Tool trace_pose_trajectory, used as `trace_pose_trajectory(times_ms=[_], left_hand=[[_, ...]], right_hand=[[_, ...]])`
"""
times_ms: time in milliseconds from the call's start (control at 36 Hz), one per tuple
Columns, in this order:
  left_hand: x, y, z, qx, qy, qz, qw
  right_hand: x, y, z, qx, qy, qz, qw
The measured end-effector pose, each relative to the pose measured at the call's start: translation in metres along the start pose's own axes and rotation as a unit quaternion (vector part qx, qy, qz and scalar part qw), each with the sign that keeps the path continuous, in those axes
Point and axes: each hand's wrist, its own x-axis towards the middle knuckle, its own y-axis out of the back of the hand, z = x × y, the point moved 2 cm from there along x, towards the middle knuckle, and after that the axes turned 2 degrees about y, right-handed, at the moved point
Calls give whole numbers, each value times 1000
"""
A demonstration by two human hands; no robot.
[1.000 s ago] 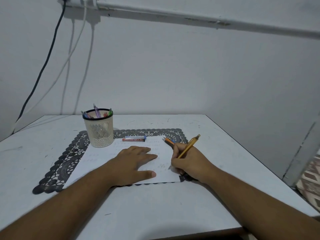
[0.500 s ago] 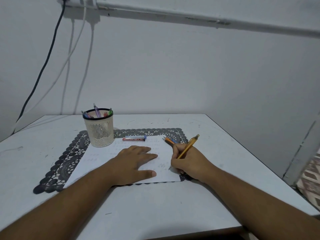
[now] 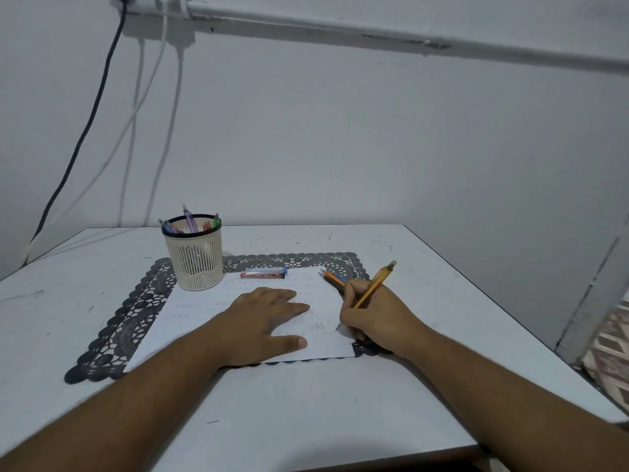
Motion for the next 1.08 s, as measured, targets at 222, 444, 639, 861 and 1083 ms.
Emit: trace_pose_trajectory(times_ms=[222,444,639,861,1083], left_hand=[[1,0,1,8,3,-7,1000],[0,0,1,10,2,-7,1000],[-2,2,4,6,3,-7,1000],[0,1,3,14,0,-7,1000],[-1,1,2,7,-11,2,1000]], right_hand=[[1,-2,1,-10,-5,-5,1000],[0,-1,2,-11,-8,-1,1000],[1,-2,2,-20,-10,-2,1000],[-1,-3,-1,-8,-15,-19,1000],[17,22,8,137,-43,94,985]])
